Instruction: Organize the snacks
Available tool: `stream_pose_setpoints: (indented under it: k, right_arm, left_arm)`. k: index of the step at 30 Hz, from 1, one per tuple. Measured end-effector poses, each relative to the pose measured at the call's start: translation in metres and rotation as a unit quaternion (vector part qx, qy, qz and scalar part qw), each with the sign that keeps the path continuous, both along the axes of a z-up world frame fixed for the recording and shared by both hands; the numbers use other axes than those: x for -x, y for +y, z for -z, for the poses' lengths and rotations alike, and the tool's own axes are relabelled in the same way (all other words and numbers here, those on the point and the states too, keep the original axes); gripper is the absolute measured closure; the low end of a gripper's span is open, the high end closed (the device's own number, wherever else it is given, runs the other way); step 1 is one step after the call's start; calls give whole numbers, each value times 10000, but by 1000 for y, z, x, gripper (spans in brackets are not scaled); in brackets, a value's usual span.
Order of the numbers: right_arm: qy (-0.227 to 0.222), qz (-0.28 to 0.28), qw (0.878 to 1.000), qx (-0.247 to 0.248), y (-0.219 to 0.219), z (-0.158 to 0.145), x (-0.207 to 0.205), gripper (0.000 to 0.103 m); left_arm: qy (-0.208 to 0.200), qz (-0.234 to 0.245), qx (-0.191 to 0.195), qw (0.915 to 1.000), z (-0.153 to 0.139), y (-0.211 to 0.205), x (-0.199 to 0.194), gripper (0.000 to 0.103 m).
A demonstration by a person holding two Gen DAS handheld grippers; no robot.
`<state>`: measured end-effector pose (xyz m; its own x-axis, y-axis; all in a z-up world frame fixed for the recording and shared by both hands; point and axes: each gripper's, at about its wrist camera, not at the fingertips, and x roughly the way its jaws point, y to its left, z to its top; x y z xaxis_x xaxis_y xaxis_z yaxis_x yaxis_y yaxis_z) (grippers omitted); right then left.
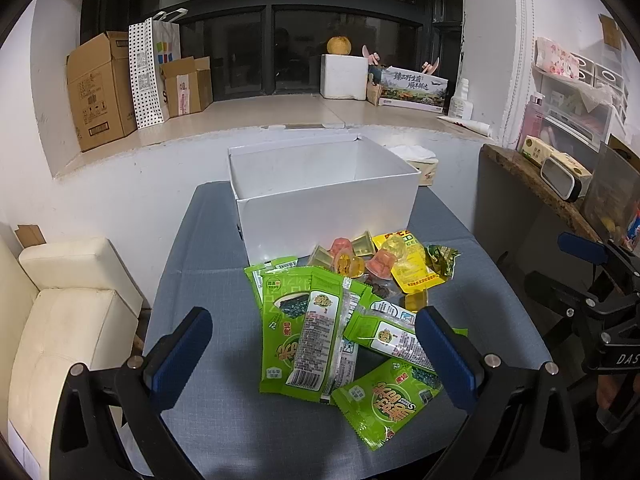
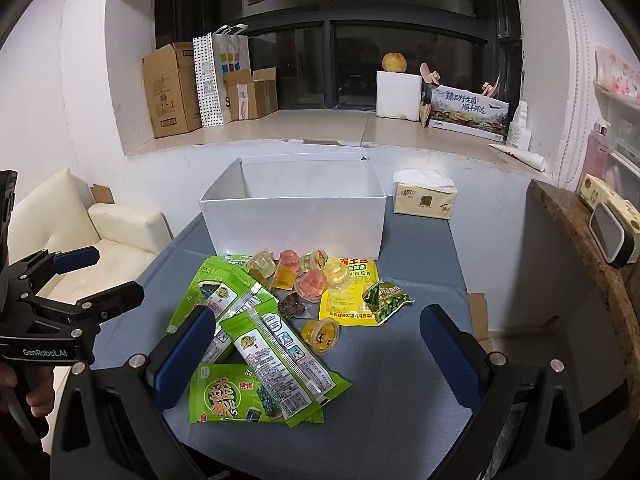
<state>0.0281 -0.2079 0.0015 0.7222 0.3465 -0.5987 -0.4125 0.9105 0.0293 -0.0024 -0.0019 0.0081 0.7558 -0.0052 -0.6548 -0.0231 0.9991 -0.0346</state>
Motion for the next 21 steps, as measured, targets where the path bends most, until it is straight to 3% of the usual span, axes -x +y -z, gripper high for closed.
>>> stream_pose_setpoints:
  k: [21]
  right_arm:
    - [26,-59,10000,34,1,2,-1,0]
  left_arm:
    - [29,22,-15,10000,1,0,-1,0]
